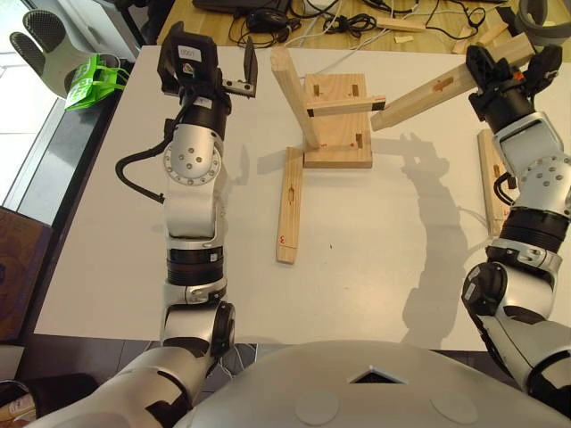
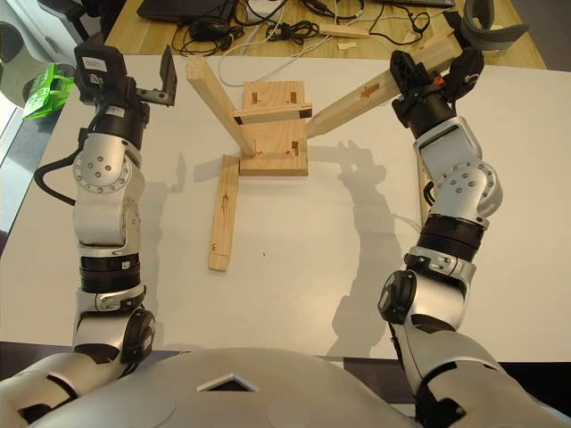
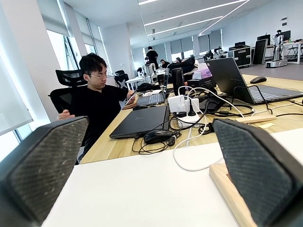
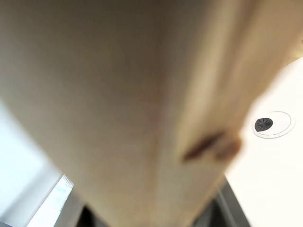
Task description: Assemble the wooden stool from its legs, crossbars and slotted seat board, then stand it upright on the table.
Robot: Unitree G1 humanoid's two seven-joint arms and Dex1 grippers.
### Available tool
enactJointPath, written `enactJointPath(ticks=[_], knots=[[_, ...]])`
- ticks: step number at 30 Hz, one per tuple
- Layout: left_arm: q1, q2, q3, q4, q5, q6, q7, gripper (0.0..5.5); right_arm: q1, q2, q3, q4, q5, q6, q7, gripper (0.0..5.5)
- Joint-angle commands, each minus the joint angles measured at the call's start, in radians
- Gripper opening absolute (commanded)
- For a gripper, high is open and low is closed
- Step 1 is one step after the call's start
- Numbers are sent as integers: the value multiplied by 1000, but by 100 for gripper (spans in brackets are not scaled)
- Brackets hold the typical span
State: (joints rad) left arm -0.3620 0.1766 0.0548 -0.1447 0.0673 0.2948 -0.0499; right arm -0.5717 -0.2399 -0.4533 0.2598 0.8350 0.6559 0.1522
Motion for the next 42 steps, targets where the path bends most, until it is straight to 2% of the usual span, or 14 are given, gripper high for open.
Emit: enactJointPath(ticks=[1,8,18,24,36,42], knots=[[-18,-10,-7,-8,-4,15,3,485,-16,25,35,41,-34,-8,24,101],[-19,-17,-6,-13,-3,15,7,485,-10,36,81,50,-83,-6,55,101],[-20,-22,-2,-12,1,10,13,485,-15,23,69,72,-137,-45,36,101],[-23,-21,-2,-8,2,7,15,485,-4,19,130,59,-189,-40,48,101],[-20,-23,-1,-5,5,-8,29,485,-84,6,251,-17,-337,67,-93,101],[-21,-22,-2,-3,5,-13,32,485,-42,39,287,-60,-392,75,-144,101]])
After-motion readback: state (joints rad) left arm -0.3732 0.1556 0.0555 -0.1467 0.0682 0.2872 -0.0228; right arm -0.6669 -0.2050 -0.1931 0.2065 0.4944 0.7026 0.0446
